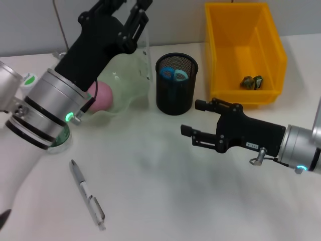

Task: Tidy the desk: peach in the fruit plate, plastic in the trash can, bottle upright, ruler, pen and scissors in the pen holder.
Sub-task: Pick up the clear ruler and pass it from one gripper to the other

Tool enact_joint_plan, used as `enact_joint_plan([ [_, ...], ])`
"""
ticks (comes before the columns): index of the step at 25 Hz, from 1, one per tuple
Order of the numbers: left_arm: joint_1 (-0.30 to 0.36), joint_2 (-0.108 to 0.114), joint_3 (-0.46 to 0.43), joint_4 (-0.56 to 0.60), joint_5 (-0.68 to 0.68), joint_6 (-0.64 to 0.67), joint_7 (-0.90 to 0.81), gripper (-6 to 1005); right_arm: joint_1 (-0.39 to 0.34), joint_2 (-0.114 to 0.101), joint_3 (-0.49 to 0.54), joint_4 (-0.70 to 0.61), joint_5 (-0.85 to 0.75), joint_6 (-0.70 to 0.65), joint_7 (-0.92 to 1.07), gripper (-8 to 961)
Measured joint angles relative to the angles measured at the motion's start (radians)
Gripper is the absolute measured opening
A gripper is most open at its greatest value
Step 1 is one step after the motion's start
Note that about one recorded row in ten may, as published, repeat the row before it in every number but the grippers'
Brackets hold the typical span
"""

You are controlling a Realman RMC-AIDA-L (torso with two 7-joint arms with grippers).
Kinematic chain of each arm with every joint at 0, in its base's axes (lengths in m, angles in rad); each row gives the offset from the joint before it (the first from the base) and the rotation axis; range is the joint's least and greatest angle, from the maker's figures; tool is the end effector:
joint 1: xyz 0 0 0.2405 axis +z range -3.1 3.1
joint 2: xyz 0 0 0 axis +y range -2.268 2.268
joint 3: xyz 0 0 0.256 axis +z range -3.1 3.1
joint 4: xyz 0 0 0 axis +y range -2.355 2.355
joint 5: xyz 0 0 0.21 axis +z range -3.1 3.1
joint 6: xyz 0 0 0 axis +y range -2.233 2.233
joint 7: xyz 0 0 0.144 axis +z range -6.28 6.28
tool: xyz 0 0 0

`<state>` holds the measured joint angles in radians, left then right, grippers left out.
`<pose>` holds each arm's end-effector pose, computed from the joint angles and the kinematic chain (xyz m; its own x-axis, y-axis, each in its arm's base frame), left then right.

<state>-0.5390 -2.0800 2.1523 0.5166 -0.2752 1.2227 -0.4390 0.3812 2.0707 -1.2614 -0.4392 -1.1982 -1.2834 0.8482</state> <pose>-0.1560 0.3518 -0.0516 0.4155 -0.1884 0.8899 0.5501 -0.7271 -0.4108 0.2737 0.3080 -0.0476 0.7733 -0.0933 -0.6272 -0.4058 -0.8328 -0.3765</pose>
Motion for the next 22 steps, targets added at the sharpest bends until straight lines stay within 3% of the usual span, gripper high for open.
enact_joint_plan([
  [2,0.014,0.0,0.09,0.027,-0.107,-0.01,0.087,392,-0.002,0.016,-0.002,0.039,0.076,-0.034,-0.062,753],
  [7,0.033,0.0,0.159,0.053,-0.169,-0.011,0.165,393,0.038,0.02,-0.046,0.163,0.292,-0.105,-0.195,753],
  [10,0.048,0.0,0.232,0.072,-0.234,-0.012,0.222,393,0.058,0.021,-0.066,0.191,0.332,-0.117,-0.217,753],
  [17,0.066,0.0,0.285,0.076,-0.27,-0.013,0.232,394,0.149,0.022,-0.101,0.279,0.349,-0.131,-0.218,752],
  [22,0.084,0.0,0.33,0.076,-0.282,-0.013,0.237,394,0.158,0.022,-0.102,0.286,0.351,-0.144,-0.21,752],
])
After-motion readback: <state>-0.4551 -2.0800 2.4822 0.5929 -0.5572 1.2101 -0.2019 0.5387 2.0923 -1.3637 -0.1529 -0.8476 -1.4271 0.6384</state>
